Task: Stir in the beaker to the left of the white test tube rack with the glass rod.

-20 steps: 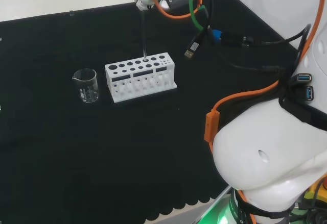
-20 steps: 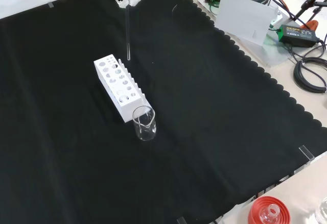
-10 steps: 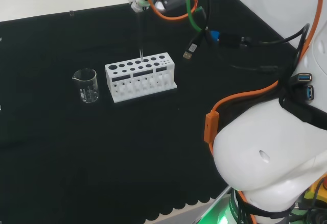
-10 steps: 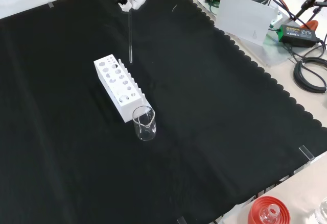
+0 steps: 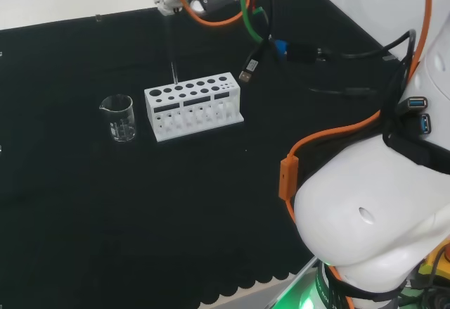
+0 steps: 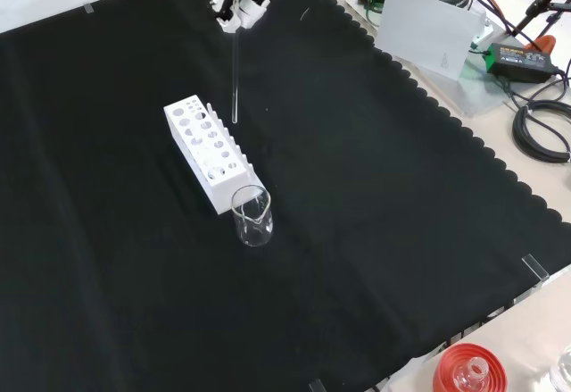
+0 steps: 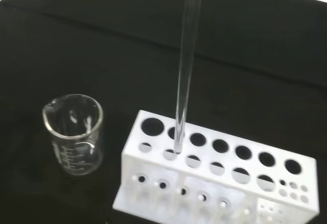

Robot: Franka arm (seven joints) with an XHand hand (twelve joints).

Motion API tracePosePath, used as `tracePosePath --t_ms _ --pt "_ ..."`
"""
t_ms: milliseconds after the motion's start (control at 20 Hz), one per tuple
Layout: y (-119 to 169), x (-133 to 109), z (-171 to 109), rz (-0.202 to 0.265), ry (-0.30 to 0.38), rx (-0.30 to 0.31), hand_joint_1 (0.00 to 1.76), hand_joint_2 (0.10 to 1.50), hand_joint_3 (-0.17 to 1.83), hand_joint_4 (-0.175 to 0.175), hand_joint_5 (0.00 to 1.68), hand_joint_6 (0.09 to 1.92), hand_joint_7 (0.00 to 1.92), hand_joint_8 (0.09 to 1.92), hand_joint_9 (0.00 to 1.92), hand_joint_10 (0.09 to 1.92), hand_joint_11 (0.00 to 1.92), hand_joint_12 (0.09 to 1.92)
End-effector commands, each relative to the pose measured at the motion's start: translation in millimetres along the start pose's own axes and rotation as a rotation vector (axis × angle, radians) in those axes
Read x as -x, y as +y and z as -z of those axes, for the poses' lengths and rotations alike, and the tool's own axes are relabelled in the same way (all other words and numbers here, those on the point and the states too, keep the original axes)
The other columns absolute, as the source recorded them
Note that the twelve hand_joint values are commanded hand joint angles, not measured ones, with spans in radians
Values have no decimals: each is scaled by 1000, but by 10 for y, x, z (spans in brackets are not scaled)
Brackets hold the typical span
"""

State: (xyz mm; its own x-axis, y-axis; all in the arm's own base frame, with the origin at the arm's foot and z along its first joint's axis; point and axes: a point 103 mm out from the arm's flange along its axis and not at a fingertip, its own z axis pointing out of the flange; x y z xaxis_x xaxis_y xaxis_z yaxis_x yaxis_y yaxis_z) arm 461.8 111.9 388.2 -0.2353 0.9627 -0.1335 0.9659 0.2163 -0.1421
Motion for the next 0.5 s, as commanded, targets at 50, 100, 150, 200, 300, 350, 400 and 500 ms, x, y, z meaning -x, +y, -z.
tracePosePath --t_ms 50,100,150,200,300,350,400,500 --pt "159 -353 118 65 -3 9 1284 1109 9 -175 906 848 1092 1118 1647 595 1513 722" --pt "207 -426 135 73 -3 10 1284 1109 8 -175 906 848 1091 1119 1648 595 1513 722" --pt "241 -479 147 79 -3 12 1284 1109 8 -175 905 848 1091 1119 1648 594 1513 721" --pt "329 -604 172 89 -2 12 1284 1110 8 -175 905 849 1091 1120 1648 594 1513 721" --pt "299 -727 152 113 27 36 1283 1110 8 -175 905 849 1090 1121 1649 593 1513 721" --pt "259 -536 85 113 10 39 1283 1110 8 -175 904 849 1090 1121 1649 593 1513 721" --pt "260 -533 101 116 -10 31 1283 1110 7 -175 904 850 1090 1121 1649 592 1514 721" --pt "313 -622 139 129 -22 17 1283 1111 7 -175 904 850 1089 1122 1650 591 1514 721"
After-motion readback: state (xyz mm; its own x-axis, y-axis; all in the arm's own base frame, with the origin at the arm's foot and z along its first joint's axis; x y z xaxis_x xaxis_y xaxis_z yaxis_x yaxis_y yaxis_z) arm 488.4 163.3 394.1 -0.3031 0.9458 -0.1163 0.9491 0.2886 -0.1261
